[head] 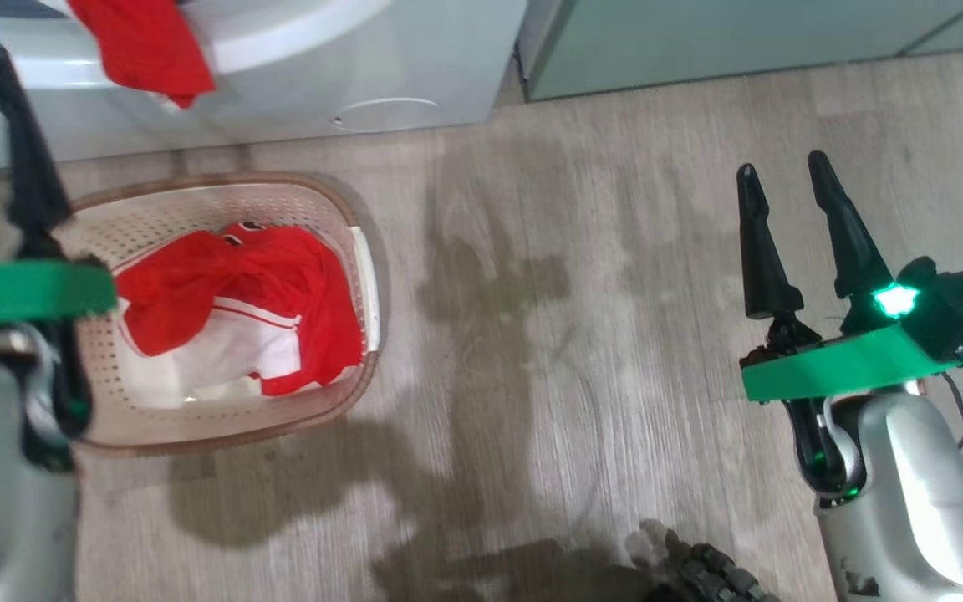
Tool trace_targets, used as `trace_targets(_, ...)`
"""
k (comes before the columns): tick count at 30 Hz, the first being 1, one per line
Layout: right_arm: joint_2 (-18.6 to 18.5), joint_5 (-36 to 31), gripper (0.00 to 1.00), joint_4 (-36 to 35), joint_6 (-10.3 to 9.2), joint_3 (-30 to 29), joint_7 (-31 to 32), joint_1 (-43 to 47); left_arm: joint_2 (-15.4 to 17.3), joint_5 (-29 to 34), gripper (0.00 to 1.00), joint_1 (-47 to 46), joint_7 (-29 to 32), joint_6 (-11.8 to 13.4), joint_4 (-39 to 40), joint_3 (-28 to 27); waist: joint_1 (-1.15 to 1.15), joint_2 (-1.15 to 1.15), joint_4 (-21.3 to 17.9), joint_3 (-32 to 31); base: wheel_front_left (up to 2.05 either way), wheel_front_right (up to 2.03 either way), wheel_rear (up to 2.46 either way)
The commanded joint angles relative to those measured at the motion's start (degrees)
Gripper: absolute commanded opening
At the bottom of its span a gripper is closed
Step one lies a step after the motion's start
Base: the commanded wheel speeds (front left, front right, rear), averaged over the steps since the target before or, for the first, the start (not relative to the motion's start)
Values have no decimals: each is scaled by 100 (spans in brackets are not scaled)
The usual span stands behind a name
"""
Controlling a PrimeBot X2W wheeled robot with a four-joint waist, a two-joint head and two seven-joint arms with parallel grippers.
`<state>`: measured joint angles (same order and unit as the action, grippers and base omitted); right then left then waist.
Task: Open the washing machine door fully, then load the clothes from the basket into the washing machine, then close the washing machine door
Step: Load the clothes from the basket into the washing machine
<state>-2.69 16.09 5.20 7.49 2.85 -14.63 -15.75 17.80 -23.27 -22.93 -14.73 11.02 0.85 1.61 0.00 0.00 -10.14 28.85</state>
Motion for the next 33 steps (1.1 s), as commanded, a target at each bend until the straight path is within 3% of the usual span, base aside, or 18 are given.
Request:
trace_targets(1, -19, -53, 100, -132, 0, 81, -37, 64, 78, 54, 100, 56, -26, 31, 225, -221, 0, 0, 91, -91, 0, 0, 0)
trace_targets(12, -19, -171, 100, 185, 0, 40, -37, 133, -580, 462, 100, 901, -27, -212, 99, -290, 0, 0, 390, -598, 0, 0, 0)
trace_targets(22, -19, -201, 100, 382, 0, 40, 5, 338, -730, 724, 100, 1308, -27, -610, -241, -66, 0, 0, 475, -1037, 0, 0, 0)
trace_targets(33, -19, -205, 100, 370, 0, 70, 73, 482, -799, 737, 100, 1384, -27, -712, -529, -46, 0, 0, 491, -1217, 0, 0, 0)
